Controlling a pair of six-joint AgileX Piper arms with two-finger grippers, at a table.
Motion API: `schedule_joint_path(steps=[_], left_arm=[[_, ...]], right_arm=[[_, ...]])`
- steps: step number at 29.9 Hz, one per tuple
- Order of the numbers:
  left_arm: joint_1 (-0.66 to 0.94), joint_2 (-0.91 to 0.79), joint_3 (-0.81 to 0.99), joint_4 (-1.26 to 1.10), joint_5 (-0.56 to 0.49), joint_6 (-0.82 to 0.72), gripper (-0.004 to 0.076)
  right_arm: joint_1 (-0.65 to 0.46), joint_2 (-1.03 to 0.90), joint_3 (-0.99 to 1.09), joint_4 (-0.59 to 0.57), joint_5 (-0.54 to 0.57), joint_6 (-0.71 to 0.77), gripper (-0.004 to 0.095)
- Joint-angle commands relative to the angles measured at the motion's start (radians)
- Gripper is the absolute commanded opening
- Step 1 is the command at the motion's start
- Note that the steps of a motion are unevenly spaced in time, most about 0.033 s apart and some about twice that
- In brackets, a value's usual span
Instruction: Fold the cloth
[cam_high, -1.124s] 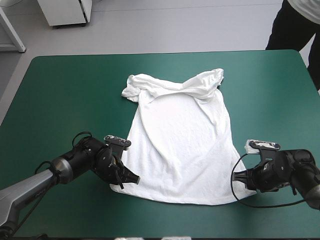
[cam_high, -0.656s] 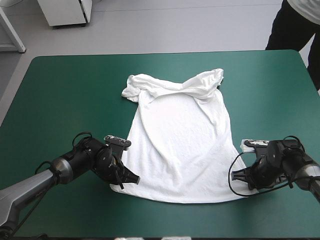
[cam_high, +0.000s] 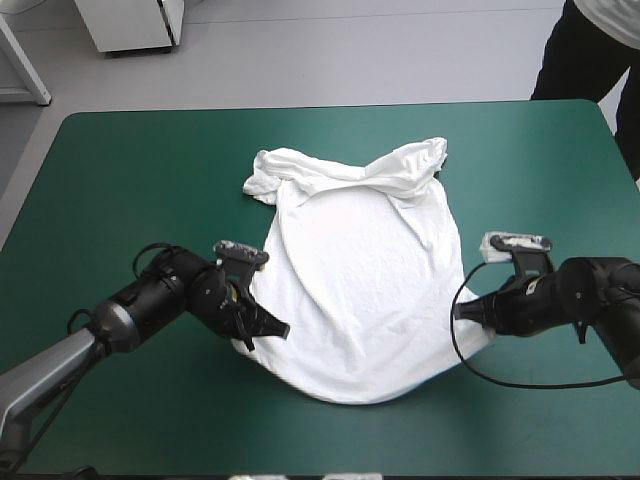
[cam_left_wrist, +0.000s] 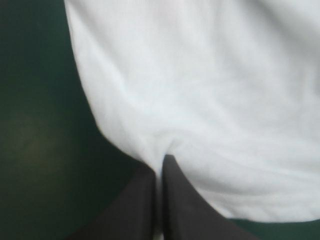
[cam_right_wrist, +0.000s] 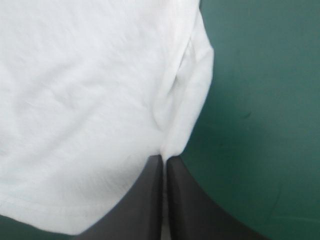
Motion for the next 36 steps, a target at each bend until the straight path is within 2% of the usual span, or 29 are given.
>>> schedule_joint_path(steps=[1,9,13,16,21,28,32,36], left_arm=[[-0.006,-0.089,-0.161,0.059,0.027,-0.001,-0.001],[-0.006,-0.149,-0.513,0.142,0.029,0.009,-0.001],[-0.006,-0.153,-0.678,0.177,-0.018,0.041,-0.001],[-0.006,-0.153,-0.784,0.209,-0.104,0.06,-0.001],[-0.006,-0.153,-0.878,0.247,-0.314,0.094,-0.001],[-0.006,-0.153,-0.94,0.28,-0.574,0.1,-0.001],[-0.006,-0.153,-0.988,0.28,-0.687,0.1,-0.001],[-0.006,-0.153,-1.044,0.28,-0.756,0.124,-0.001]], right_arm=[[-0.002,-0.067,-0.164,-0.027,0.028,-0.01,-0.0017],[-0.002,-0.084,-0.549,-0.082,0.058,-0.062,-0.0011],[-0.002,-0.084,-0.71,-0.133,-0.002,-0.055,-0.0011],[-0.002,-0.084,-0.787,-0.169,-0.094,-0.055,-0.0011],[-0.002,-0.084,-0.828,-0.214,-0.299,-0.057,-0.0011],[-0.002,-0.075,-0.831,-0.214,-0.655,-0.148,-0.0011],[-0.002,-0.075,-0.845,-0.214,-0.859,-0.204,-0.0011],[-0.002,-0.046,-0.951,-0.214,-0.874,-0.251,-0.0011]])
